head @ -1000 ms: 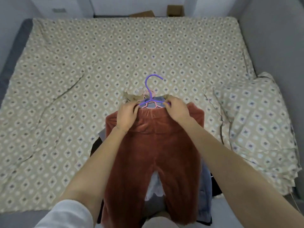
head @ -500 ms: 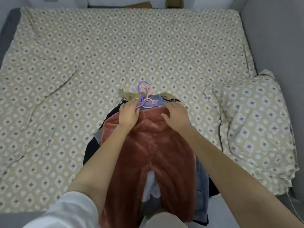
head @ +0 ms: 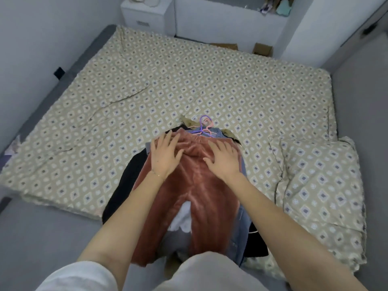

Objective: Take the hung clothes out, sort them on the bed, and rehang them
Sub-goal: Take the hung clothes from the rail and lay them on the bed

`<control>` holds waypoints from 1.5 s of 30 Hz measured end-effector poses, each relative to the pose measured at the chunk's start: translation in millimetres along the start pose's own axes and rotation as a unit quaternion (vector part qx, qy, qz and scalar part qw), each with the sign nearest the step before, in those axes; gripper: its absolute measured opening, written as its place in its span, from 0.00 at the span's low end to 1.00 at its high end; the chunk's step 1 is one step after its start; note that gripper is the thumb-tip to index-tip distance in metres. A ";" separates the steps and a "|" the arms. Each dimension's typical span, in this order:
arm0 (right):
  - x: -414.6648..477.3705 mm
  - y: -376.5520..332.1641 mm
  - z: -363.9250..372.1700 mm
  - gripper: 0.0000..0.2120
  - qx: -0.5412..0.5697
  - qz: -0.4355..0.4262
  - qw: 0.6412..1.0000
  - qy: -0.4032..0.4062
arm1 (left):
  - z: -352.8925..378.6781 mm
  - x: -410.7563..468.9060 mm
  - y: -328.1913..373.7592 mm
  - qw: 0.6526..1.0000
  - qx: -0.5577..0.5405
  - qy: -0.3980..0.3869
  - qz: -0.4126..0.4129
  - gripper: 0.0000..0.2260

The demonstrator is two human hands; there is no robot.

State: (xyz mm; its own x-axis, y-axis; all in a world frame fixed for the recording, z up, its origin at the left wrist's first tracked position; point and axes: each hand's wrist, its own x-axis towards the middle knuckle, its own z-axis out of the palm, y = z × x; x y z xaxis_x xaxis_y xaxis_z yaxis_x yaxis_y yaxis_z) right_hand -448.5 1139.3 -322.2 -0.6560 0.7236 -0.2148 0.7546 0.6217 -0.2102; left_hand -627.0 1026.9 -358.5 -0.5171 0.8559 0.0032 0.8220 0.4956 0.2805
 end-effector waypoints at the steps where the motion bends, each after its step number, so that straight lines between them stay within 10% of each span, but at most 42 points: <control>1: -9.7 -9.0 0.6 0.31 -0.004 -0.020 1.000 -0.003 | -6.3 -21.7 -5.0 1.000 -0.003 0.010 -0.024 0.26; 18: -216.3 -329.5 58.3 0.30 -0.056 -0.466 0.881 -0.062 | -106.3 -437.6 -148.9 0.892 0.042 0.178 -0.414 0.31; 29: -506.0 -485.6 147.7 0.28 -0.110 -0.690 0.699 -0.153 | -112.6 -784.4 -144.8 0.722 0.090 0.288 -0.623 0.24; 45: -914.4 -554.6 227.5 0.33 -0.098 -0.902 0.374 -0.191 | -95.6 -1168.6 5.4 0.356 0.171 0.292 -0.871 0.25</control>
State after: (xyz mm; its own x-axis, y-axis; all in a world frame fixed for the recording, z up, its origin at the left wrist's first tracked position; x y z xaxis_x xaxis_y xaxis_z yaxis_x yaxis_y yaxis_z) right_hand -271.5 64.6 -226.2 -0.0276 -0.9994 -0.0211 -0.9605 0.0324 -0.2764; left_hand -41.1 15.3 -268.9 -0.1919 -0.9215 0.3376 -0.9383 0.2731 0.2122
